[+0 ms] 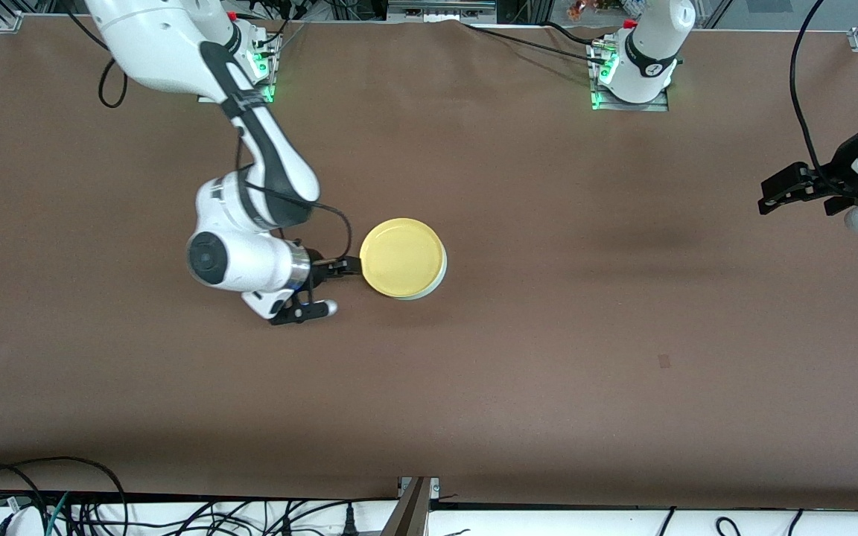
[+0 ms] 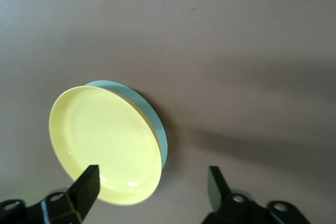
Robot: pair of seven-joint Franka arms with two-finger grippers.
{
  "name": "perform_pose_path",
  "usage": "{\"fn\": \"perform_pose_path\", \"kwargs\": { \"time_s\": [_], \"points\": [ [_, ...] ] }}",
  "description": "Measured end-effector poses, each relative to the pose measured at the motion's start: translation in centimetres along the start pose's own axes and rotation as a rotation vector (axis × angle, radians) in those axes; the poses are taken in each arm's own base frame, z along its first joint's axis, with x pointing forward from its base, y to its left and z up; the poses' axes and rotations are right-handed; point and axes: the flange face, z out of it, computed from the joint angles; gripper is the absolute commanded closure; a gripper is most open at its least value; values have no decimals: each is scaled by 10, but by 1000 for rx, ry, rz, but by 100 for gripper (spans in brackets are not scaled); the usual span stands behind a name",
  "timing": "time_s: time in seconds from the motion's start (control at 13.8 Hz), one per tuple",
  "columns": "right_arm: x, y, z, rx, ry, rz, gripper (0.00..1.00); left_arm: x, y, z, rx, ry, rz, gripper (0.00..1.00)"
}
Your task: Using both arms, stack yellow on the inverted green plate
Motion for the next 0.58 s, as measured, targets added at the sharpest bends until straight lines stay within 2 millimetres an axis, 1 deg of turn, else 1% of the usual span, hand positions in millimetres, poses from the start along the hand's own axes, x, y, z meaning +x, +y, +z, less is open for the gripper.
{"fn": "perform_pose_path", "kwargs": {
  "time_s": [0.07, 0.15, 0.29, 0.44, 0.58],
  "points": [
    [4, 8, -19, -20, 11, -2, 0, 0, 0, 0, 0, 0, 0, 0],
    [8, 16, -34, -46, 27, -3, 0, 0, 0, 0, 0, 0, 0, 0],
    [11, 32, -55, -96, 49, 2, 0, 0, 0, 0, 0, 0, 0, 0],
    [11, 49, -83, -160, 63, 8, 0, 0, 0, 0, 0, 0, 0, 0],
    [6, 66, -119, -227, 48, 24, 0, 0, 0, 0, 0, 0, 0, 0]
  ]
}}
